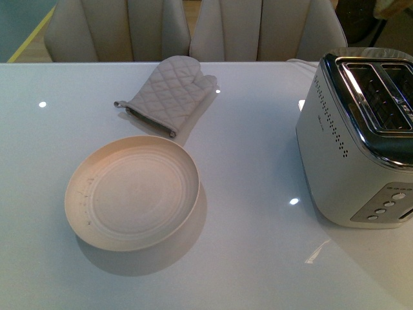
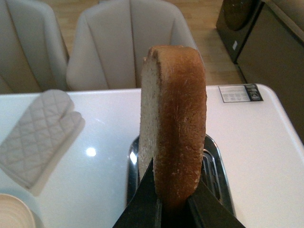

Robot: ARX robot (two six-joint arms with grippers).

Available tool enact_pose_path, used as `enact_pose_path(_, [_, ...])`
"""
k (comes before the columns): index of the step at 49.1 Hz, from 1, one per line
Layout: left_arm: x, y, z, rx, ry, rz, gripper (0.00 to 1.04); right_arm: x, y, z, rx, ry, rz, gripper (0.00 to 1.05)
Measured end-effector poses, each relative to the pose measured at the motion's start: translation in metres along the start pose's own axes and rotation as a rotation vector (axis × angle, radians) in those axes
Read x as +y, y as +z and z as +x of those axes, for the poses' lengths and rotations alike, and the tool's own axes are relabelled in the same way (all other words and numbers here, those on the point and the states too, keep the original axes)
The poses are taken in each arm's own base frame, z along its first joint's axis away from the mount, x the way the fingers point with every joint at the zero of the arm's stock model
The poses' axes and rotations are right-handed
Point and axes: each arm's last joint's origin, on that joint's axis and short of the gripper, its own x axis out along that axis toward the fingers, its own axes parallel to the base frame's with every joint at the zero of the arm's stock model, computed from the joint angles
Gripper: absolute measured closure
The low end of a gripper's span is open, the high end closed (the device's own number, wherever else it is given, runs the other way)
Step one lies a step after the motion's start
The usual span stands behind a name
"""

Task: Put bread into toaster

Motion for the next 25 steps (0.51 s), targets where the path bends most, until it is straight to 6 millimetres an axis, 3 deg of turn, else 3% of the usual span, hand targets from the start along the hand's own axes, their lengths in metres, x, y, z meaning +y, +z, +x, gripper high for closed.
enact_pose_path(25, [0.0,0.0,0.0,0.0,0.0,0.0,0.07,0.009,-0.029,0.009,0.205,-0.078,-0.156,1.01])
